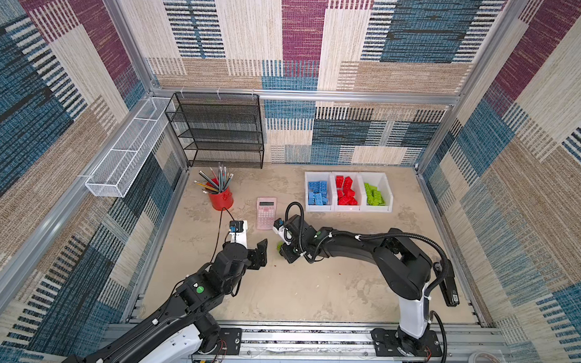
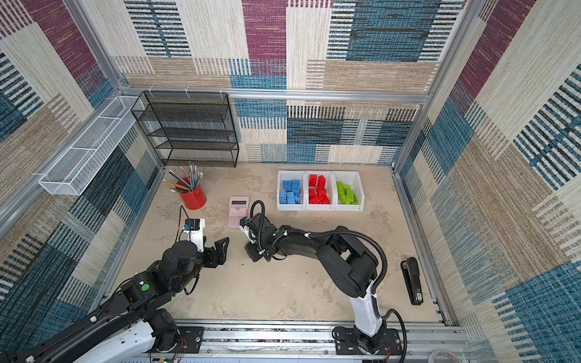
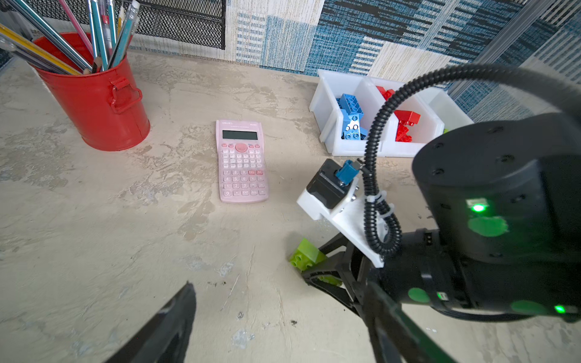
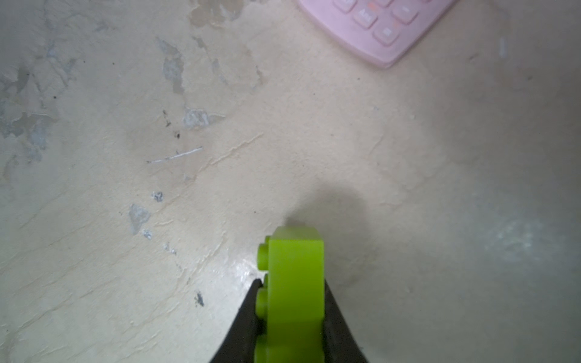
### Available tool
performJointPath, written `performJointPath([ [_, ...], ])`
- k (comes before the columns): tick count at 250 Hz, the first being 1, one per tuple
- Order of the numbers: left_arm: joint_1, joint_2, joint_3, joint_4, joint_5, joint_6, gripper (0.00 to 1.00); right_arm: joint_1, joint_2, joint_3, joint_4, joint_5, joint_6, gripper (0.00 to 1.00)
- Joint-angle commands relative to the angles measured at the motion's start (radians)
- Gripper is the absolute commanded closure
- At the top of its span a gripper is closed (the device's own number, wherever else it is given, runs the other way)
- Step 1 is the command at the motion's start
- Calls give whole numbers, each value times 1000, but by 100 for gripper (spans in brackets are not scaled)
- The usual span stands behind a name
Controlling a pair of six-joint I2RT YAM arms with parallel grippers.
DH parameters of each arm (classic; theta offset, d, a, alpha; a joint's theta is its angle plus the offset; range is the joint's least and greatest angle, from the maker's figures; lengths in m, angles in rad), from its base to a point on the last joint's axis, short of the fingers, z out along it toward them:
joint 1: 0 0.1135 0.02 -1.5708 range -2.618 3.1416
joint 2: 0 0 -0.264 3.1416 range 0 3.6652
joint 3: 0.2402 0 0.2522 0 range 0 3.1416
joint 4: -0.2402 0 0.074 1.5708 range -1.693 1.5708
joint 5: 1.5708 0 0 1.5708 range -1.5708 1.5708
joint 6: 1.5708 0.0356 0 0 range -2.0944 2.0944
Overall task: Sort the legos into containers by color
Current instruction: 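Carry the green brick with the right gripper over the green compartment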
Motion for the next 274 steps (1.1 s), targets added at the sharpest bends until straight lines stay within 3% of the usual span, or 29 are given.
performJointPath([
  [1, 1, 58, 37, 55, 38, -11, 16, -37, -41, -27, 33, -14, 43, 80],
  [74, 1, 355, 178, 192, 107, 1, 16, -226, -186, -121, 89, -106, 75, 83],
  [157, 1, 791, 532, 251, 270, 3, 18, -546, -285, -72, 112, -262, 108, 85],
  [208, -1, 977, 694, 262, 349, -2, 18, -699, -265, -1, 141, -306, 147, 86],
  [274, -1, 1153, 890, 203, 372, 39, 19, -832, -143, 138, 138, -269, 175, 87],
])
